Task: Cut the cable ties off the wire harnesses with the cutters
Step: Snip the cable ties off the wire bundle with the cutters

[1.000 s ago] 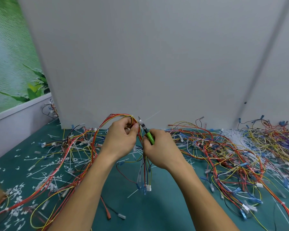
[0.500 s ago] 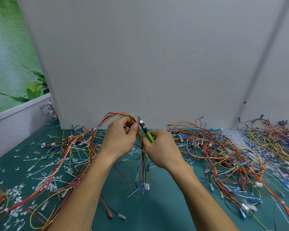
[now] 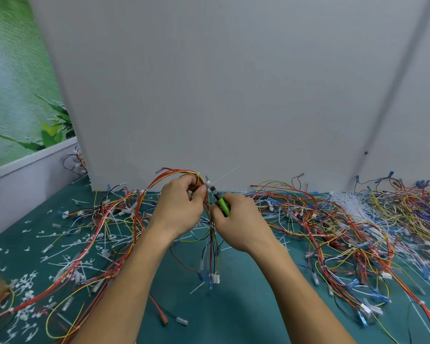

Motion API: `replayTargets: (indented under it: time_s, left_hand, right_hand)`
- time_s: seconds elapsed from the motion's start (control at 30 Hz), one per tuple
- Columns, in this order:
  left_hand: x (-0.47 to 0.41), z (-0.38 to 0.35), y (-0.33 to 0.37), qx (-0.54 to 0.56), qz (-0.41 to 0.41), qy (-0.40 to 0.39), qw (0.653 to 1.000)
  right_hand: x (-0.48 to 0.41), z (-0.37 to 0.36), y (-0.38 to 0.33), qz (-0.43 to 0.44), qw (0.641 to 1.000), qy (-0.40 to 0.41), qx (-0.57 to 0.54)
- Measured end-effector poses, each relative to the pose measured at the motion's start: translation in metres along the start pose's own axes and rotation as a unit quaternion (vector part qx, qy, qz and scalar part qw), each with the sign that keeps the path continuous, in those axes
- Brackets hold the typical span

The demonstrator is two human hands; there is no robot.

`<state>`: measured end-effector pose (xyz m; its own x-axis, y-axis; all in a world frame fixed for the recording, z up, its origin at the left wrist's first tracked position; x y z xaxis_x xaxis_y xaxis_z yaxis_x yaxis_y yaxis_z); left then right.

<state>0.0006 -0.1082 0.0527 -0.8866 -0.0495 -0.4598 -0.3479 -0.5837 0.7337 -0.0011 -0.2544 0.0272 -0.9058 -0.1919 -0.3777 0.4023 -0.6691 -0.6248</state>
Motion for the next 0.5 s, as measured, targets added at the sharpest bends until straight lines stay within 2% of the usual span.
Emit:
replayTargets:
  time_s: [0.5]
  left_hand:
    - [-0.0001,-0.0007,0.0000,-0.001,-0.003,-0.002,1.000]
  right_hand:
    - [-0.0009,0.0008,0.0033,-0.013,1.000,0.014,0.002]
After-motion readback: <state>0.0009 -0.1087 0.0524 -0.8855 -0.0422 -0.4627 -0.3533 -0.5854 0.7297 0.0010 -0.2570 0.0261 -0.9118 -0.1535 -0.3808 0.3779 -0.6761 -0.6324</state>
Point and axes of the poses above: each hand's wrist, its own x-axis away from the middle knuckle, its own z-axis out of the back of the hand, y = z × x, the point moved 4 cm from there along -x, towards the middle knuckle, and after that the axes turned 5 degrees about z, right-handed, at the moved point
